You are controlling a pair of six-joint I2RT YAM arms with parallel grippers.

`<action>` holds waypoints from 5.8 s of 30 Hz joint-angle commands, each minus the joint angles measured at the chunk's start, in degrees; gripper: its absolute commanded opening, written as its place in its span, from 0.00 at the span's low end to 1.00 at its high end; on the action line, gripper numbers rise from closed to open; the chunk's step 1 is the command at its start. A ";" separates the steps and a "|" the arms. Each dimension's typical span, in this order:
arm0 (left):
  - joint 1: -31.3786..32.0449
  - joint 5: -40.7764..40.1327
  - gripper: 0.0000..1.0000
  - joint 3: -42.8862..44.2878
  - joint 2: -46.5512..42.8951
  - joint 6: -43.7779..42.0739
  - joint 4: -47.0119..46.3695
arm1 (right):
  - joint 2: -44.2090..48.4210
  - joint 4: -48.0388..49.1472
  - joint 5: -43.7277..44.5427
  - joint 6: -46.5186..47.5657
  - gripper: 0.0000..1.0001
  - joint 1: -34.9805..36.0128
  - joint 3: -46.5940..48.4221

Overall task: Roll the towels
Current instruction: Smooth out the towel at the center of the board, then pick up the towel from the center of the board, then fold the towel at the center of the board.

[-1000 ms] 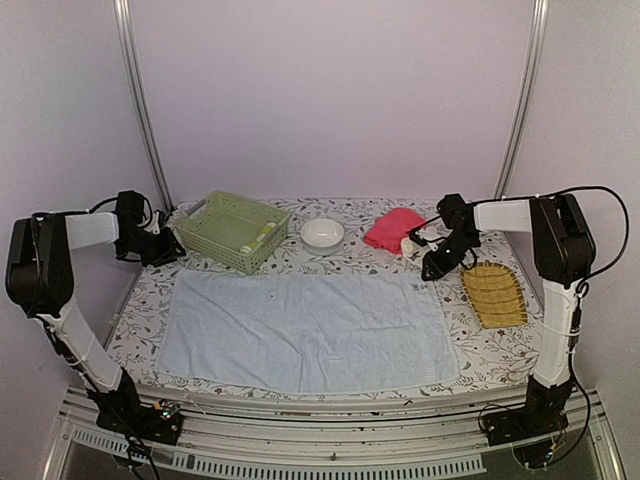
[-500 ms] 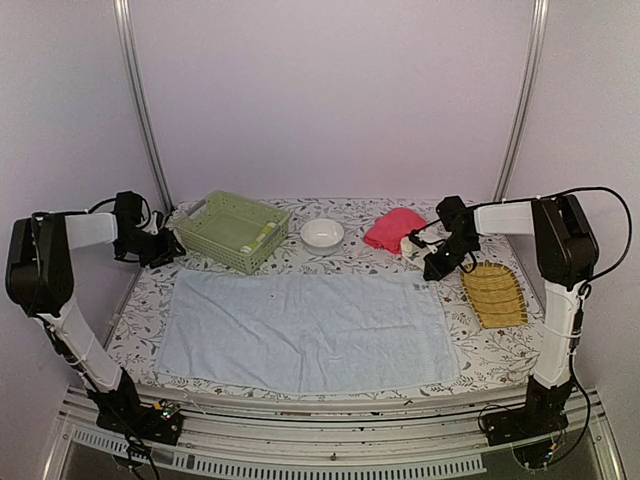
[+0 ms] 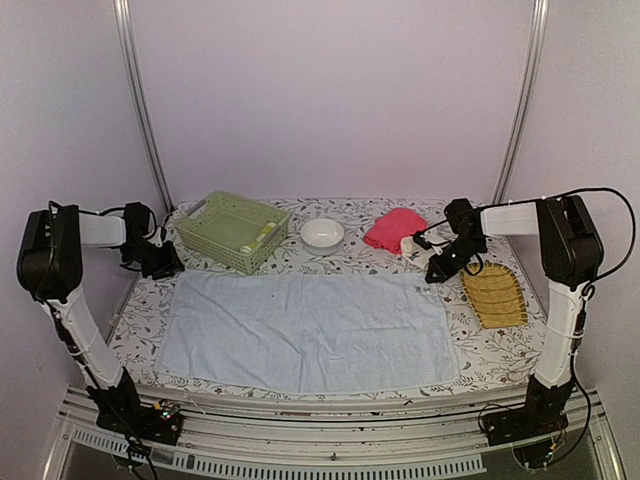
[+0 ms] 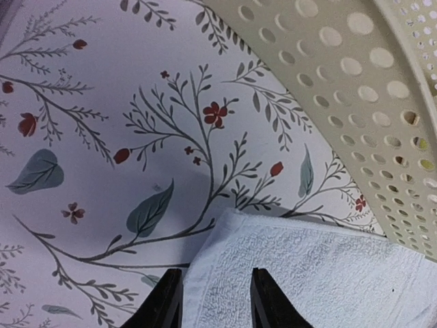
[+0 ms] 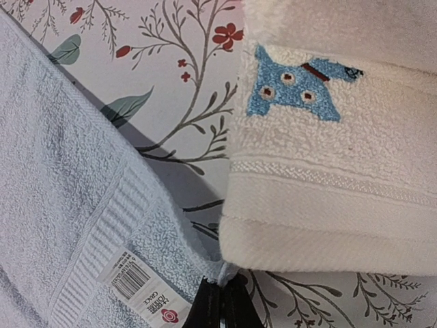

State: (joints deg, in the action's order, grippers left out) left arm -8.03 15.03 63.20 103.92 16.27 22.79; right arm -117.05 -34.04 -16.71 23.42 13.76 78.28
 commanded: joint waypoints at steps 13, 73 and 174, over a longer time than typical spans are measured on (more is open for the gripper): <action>2.57 -0.97 0.31 5.72 10.35 -2.30 -1.00 | -1.16 -2.21 -1.57 1.01 0.04 0.12 -1.70; -0.13 2.18 0.00 -7.68 -20.31 4.40 7.11 | 14.29 -3.30 -4.47 4.33 0.03 -6.95 -2.52; 8.33 -6.06 0.00 -17.90 -42.37 9.12 40.39 | 38.28 -15.09 -7.09 34.57 0.08 -6.90 -38.06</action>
State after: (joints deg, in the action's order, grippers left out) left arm -0.16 9.78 45.34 62.37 24.58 61.10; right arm -79.85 -49.28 -25.52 56.84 7.31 41.17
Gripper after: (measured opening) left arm 0.021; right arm 0.078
